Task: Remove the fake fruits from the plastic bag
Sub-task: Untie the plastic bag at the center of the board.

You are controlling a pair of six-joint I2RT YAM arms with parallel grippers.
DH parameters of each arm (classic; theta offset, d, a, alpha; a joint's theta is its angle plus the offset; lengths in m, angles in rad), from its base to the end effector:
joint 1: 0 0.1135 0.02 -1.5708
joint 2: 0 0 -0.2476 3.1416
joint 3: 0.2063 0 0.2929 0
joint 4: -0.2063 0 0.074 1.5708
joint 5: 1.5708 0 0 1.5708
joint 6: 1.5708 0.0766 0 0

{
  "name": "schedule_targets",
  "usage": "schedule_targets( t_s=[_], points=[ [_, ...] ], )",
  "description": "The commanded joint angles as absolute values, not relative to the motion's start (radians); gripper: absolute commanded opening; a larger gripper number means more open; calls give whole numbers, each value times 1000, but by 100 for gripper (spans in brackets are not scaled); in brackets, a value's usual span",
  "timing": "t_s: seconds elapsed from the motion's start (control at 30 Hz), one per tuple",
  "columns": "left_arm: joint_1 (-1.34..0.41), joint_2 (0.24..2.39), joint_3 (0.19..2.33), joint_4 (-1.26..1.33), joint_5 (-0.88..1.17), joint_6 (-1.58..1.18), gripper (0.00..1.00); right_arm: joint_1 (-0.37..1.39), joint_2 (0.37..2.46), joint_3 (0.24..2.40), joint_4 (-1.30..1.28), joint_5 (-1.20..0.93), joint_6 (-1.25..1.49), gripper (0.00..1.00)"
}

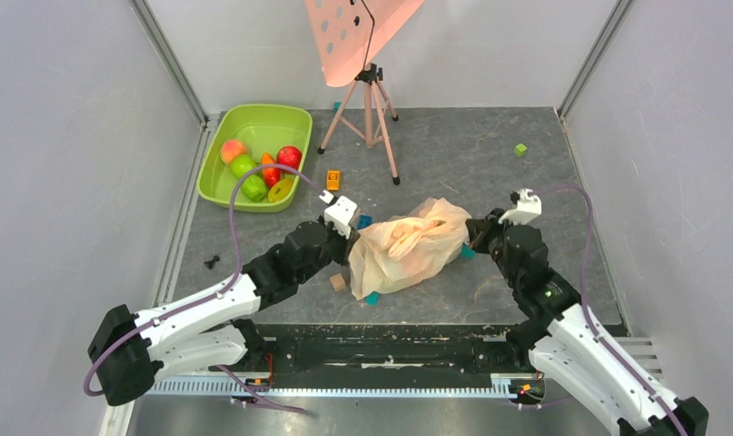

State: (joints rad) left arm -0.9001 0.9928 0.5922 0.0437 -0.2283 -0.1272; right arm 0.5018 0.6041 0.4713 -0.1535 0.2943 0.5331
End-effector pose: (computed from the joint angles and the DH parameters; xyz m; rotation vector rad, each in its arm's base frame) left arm 0.2071 -0.2331 0.2124 0.5882 1.8554 -0.4683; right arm 0.2296 0.1006 0.2341 0.2349 1.8534 0.4479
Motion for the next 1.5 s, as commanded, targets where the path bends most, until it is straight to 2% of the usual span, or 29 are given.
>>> schedule_targets(
  t_s=[0.0,0.23,0.27,0.3,0.37,0.4,0.6,0.73,1.1,1.47],
  points=[
    [-891,956,517,74,-268,-220,2,492,494,367,-176,440,653,0],
    [-891,949,502,98,-263,-213,2,492,387,360,-207,459,580,0],
    [-891,952,510,99,-255,-209,5,492,388,371,-203,442,556,0],
    [-891,952,521,94,-242,-205,14,492,392,380,-197,424,532,0],
    [-891,952,566,73,-192,-193,55,492,403,399,-175,375,474,0],
    [-891,952,587,59,-161,-184,66,492,410,406,-163,350,448,0],
    [-893,969,762,-49,38,-111,86,493,444,416,-100,221,369,0],
    [-894,1039,857,-87,66,-69,90,493,460,423,-90,180,357,0],
    [-931,1274,998,-94,136,-23,92,493,454,420,-104,150,345,0],
    [-996,1364,1069,-107,209,29,92,492,449,423,-129,149,334,0]
  ],
)
